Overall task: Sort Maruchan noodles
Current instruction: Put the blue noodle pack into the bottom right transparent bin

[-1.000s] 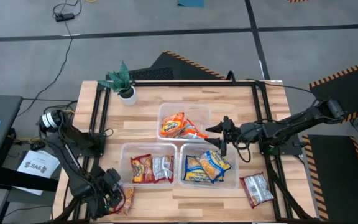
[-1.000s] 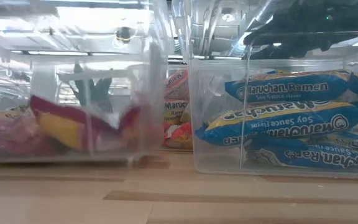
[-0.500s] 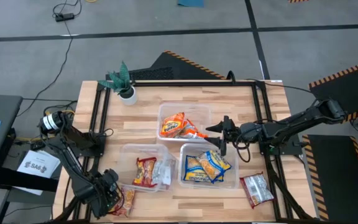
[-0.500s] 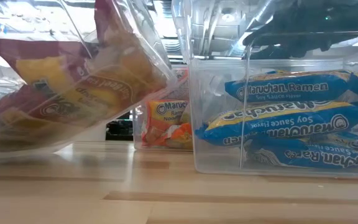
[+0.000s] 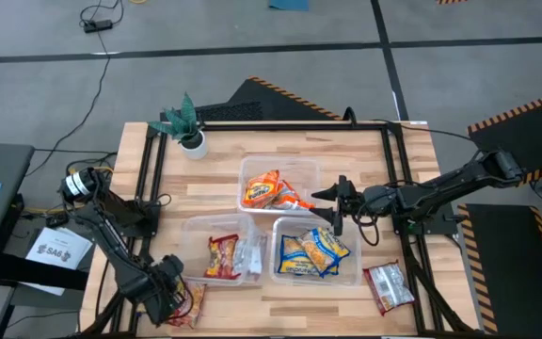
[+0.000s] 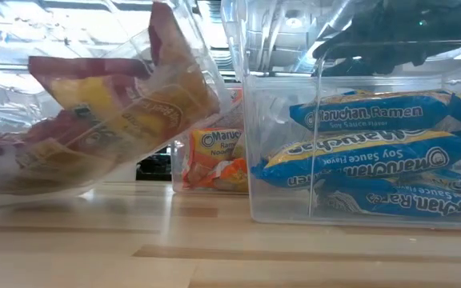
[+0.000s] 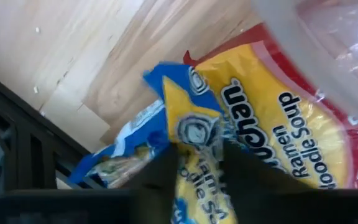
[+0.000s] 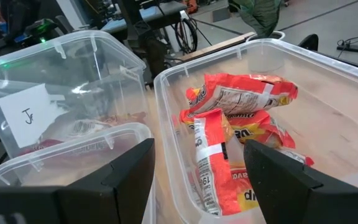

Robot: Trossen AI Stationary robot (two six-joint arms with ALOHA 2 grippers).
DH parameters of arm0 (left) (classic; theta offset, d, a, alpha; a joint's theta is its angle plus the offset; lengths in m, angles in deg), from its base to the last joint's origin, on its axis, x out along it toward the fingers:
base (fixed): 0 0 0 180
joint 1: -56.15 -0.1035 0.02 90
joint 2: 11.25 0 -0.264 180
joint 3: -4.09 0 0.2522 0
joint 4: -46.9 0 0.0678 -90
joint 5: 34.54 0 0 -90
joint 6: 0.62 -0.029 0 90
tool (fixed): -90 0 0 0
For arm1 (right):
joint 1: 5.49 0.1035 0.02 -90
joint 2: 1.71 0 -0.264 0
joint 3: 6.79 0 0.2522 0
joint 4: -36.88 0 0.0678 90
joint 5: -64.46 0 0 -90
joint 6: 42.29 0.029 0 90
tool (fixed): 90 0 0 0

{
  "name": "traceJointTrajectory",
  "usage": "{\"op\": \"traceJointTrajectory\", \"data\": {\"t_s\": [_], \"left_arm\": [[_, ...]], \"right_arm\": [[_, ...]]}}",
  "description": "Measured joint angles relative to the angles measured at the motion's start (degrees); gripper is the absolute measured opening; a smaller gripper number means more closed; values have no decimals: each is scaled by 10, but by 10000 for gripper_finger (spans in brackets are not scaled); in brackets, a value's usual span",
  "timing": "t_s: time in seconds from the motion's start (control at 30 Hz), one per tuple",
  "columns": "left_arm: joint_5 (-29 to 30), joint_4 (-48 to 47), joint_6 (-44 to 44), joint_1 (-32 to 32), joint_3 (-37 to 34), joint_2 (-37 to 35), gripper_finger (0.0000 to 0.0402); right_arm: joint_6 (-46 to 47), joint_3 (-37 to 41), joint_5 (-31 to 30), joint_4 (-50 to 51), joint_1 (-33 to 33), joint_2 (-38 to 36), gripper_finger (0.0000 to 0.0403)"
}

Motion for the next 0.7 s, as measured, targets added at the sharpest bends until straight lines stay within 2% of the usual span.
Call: {"op": "traceJointTrajectory", "data": {"t_s": [0.03,0.1,0.23,0.7], "left_arm": [[-1,2,-7,-3,0,0,59],[-2,1,-22,-7,1,0,19],[-6,-22,-49,-16,18,0,3],[31,-195,-84,-22,142,1,0]], "right_arm": [[0,0,0,0,0,0,269],[0,0,0,0,0,0,269],[0,0,0,0,0,0,269],[0,0,0,0,0,0,269]]}}
